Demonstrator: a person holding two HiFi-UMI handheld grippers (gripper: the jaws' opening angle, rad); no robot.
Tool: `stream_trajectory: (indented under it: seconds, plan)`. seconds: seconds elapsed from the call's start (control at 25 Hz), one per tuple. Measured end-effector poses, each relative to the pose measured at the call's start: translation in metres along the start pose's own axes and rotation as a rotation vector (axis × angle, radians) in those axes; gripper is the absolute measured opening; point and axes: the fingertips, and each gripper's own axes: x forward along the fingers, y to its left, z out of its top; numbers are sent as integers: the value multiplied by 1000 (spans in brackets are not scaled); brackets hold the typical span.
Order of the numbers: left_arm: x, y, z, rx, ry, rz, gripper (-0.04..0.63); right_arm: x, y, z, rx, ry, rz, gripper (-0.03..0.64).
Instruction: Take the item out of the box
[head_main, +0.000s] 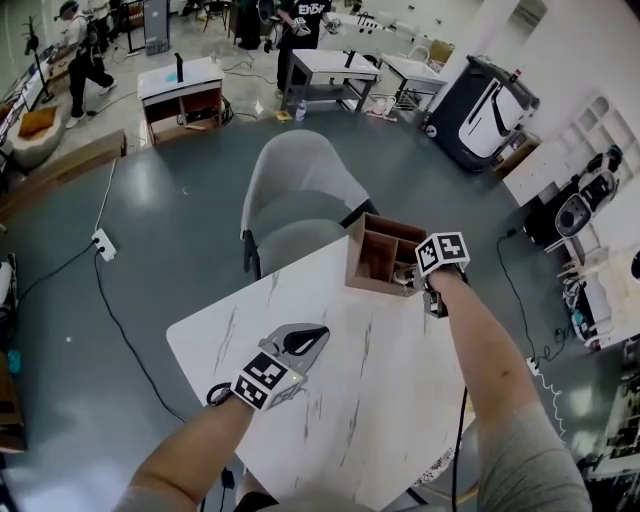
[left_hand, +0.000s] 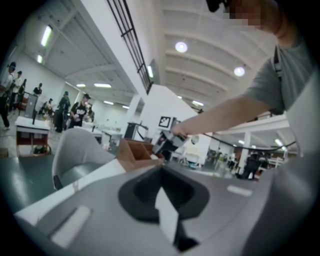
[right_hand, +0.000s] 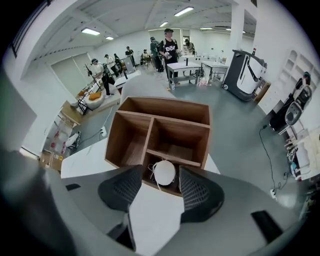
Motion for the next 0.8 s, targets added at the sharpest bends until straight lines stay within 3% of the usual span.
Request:
stream_trajectory:
  seconds: [0.28, 0.8]
  plan:
    - [22, 9, 8, 69, 0, -20, -3, 15, -9, -3, 18, 36, -49, 224]
    - [31, 13, 8, 57, -3, -25, -3, 32, -12, -7, 31, 72, -67, 208]
